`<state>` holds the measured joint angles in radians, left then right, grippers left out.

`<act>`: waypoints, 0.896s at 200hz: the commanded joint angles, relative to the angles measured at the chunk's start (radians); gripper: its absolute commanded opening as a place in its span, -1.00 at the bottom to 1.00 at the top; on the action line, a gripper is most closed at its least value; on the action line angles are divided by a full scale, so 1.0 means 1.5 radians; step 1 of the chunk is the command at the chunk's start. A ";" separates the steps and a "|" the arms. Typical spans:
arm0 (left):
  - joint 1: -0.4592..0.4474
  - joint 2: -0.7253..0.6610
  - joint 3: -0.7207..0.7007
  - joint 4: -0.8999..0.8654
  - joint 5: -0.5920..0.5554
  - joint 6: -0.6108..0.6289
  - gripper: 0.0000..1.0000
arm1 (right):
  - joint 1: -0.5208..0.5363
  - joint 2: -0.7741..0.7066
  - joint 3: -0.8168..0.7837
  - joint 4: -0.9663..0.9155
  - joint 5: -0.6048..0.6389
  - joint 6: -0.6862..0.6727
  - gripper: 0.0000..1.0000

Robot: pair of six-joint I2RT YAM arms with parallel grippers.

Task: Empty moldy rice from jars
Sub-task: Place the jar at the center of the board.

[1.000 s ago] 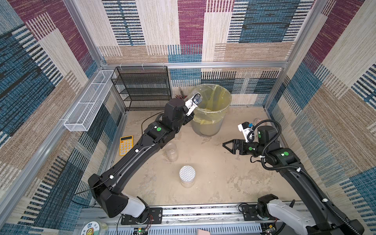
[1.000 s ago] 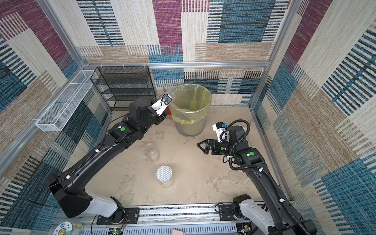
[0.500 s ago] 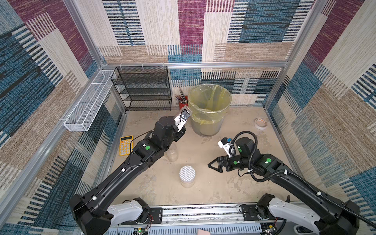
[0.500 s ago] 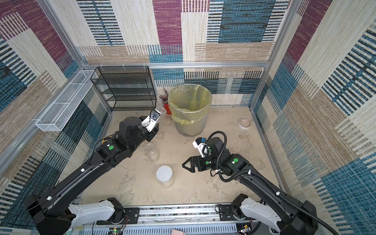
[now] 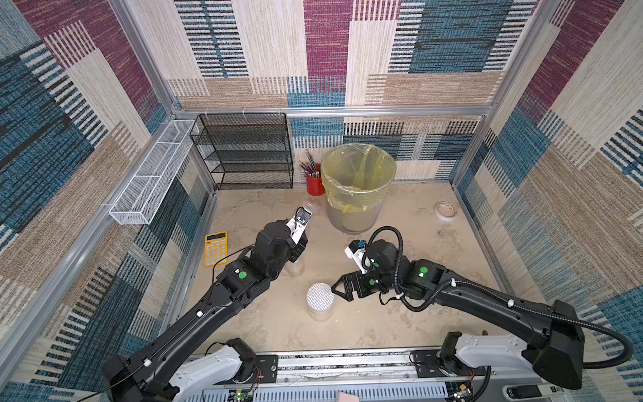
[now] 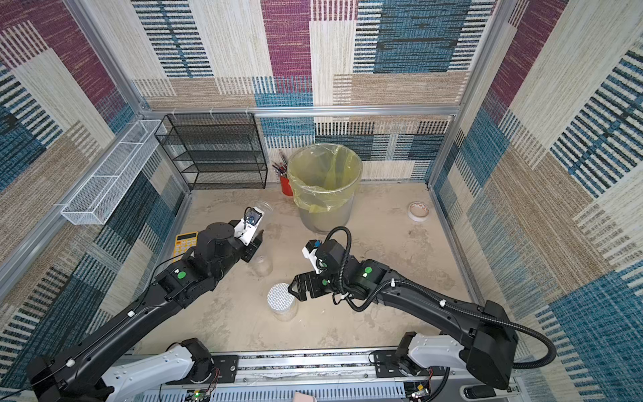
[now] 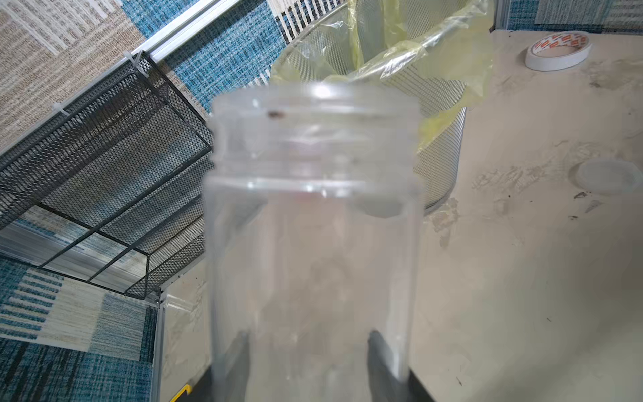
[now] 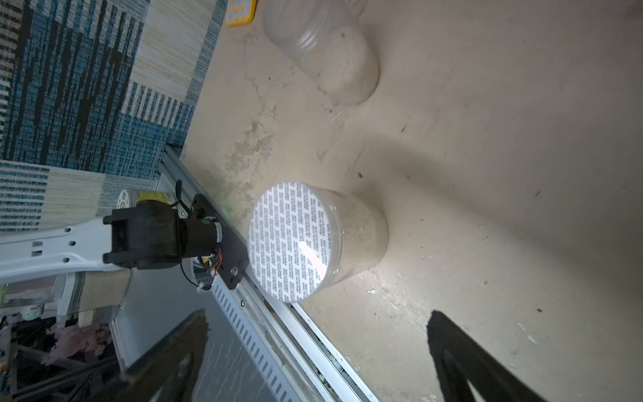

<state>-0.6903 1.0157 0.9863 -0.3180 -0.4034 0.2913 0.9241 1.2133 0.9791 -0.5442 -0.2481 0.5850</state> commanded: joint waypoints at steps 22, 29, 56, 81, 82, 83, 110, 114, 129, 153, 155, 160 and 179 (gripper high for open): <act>-0.002 -0.009 -0.029 0.080 0.073 -0.052 -1.00 | -0.028 -0.021 0.050 -0.049 0.088 -0.025 0.99; -0.003 -0.013 -0.040 0.097 0.094 -0.057 -1.00 | -0.045 -0.032 0.048 -0.034 0.064 -0.030 0.99; -0.011 -0.022 -0.093 0.176 0.138 -0.056 -1.00 | -0.107 -0.061 0.081 -0.015 0.004 -0.062 0.99; -0.018 -0.013 -0.124 0.223 0.186 -0.039 -1.00 | -0.135 -0.035 0.166 -0.051 -0.037 -0.109 0.99; -0.019 -0.013 -0.125 0.224 0.188 -0.038 -1.00 | -0.136 -0.033 0.171 -0.054 -0.037 -0.111 0.99; -0.019 -0.012 -0.125 0.227 0.189 -0.038 -1.00 | -0.136 -0.030 0.175 -0.057 -0.038 -0.113 0.99; -0.030 0.002 -0.162 0.310 0.214 -0.024 -1.00 | -0.163 0.038 0.291 -0.137 -0.036 -0.141 0.99; -0.031 0.004 -0.167 0.320 0.217 -0.021 -1.00 | -0.172 0.050 0.309 -0.151 -0.037 -0.141 0.99; -0.035 0.014 -0.181 0.358 0.231 -0.010 -1.00 | -0.192 0.093 0.367 -0.198 -0.040 -0.156 1.00; -0.043 0.045 -0.187 0.402 0.236 0.008 -1.00 | -0.203 0.150 0.448 -0.249 -0.045 -0.179 0.93; -0.043 0.047 -0.187 0.405 0.235 0.009 -1.00 | -0.204 0.153 0.451 -0.250 -0.048 -0.179 0.92; -0.045 0.054 -0.187 0.413 0.232 0.011 -1.00 | -0.206 0.158 0.458 -0.253 -0.054 -0.179 0.89; -0.050 0.065 -0.195 0.448 0.243 0.013 -1.00 | -0.210 0.179 0.480 -0.265 -0.060 -0.176 0.84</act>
<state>-0.7586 1.0988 0.7067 0.2165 -0.0723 0.2779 0.6178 1.4513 1.6573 -0.8700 -0.3130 0.3401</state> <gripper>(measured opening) 0.561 0.931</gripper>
